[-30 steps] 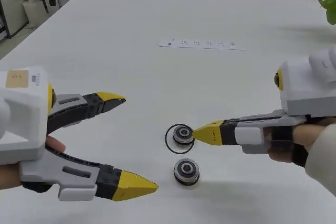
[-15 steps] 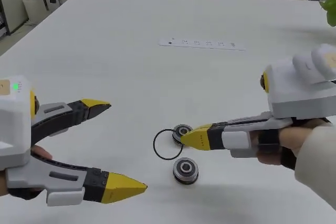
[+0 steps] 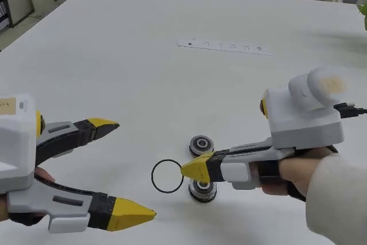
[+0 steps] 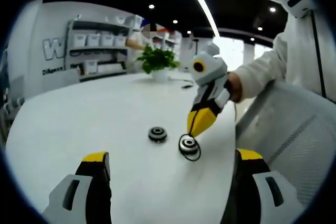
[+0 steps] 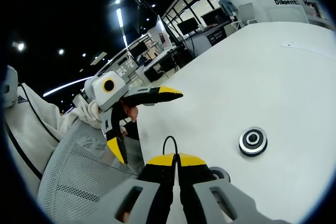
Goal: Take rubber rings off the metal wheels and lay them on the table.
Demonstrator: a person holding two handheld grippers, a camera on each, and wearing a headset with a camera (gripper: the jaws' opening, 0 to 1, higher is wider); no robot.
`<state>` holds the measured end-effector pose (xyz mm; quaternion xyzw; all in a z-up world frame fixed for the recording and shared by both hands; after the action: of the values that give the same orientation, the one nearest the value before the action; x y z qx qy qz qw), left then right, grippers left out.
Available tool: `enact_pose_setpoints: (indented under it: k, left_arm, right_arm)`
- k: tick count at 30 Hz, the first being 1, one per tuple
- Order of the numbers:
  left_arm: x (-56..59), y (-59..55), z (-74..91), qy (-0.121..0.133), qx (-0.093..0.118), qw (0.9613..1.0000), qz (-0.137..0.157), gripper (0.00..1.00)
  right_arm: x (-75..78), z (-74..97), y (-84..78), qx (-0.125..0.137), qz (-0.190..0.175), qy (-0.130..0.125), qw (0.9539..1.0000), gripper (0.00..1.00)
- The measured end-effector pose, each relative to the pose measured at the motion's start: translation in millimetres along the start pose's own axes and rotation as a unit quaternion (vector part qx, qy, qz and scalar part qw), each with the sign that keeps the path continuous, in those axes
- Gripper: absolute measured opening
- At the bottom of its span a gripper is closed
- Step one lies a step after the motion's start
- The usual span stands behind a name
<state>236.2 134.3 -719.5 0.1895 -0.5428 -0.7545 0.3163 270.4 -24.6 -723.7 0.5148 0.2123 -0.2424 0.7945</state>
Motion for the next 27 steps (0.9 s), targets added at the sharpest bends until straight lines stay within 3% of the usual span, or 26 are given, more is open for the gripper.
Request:
enact_pose_setpoints:
  k: [13,17,27]
  left_arm:
    - [0.0,-0.1,-0.5,-0.002,0.004,1.0,0.009,1.0]
    - [0.1,-0.7,-0.5,-0.003,0.003,0.9999,0.011,1.0]
    - [1.2,-2.2,-0.7,-0.006,-0.002,0.9999,0.008,1.0]
  right_arm:
    - [19.1,-17.9,-11.4,-0.032,0.006,-0.035,0.9989,0.0]
    - [24.5,-22.5,-10.0,-0.03,0.002,-0.047,0.9984,0.0]
    - [26.9,-24.0,-13.3,-0.049,0.017,-0.059,0.9969,0.0]
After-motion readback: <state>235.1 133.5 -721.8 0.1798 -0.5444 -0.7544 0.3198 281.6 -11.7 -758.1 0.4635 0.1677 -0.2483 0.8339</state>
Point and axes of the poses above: the centre of the closed fingertips' face, and the gripper's own axes: z roughly backward along the fingers, x roughly to its right, y roughly out of its top, the point moved 7 cm from there along z, roughly backward along the fingers, and after that the axes turned 8 degrees about y, right-handed, at the moved point
